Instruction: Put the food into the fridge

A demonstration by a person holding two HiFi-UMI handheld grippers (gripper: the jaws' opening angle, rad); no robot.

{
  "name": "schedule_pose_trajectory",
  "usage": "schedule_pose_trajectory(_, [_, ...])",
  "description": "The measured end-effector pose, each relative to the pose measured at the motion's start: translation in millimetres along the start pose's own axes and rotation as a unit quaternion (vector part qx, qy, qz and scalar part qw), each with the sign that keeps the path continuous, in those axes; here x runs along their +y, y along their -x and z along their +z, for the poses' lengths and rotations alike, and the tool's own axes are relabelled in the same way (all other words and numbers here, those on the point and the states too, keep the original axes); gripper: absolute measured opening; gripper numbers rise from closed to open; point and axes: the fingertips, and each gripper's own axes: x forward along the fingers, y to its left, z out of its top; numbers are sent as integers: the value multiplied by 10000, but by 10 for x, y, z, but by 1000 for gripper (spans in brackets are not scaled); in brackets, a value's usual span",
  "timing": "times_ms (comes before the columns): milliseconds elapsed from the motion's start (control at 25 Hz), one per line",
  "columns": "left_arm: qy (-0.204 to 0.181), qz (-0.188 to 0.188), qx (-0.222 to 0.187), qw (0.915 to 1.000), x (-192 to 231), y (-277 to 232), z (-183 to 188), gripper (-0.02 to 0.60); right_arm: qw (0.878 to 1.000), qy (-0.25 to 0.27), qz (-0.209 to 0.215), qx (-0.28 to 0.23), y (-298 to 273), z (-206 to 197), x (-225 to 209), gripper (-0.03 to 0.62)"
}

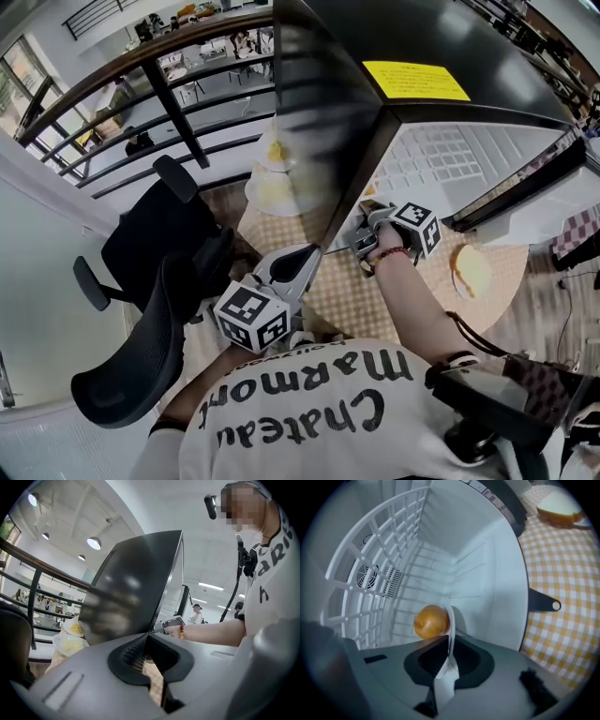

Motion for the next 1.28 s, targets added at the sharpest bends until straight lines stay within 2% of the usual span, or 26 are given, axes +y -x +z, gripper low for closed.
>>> schedule_pose_trajectory(360, [-28,39,-90,9999,33,143,56,7,9979,339,-466,-295,19,56,42,29])
schedule_pose_trajectory(520, [-47,57,-98,9999,57,218,73,7,9961,368,-716,-373,18,32,39,84])
schedule_pose_trajectory(640, [-83,36,-106,9999,59,247,86,6,9939,533,-895,-373,24,17,41,94])
schedule_pose_trajectory(840, [-107,1,-114,9999,46,267,77,6,9922,764,-923,-333,39,1,41,132])
schedule_pose_trajectory(1080, [-95,-26,-104,9999,13,314,65,6,9931,781,-831,-261,74,-54,53,163])
schedule_pose_trajectory(1280, [-65,-56,-141,9999,-23,322,78,7,9871,1162,-1044,-364,141,-46,75,169])
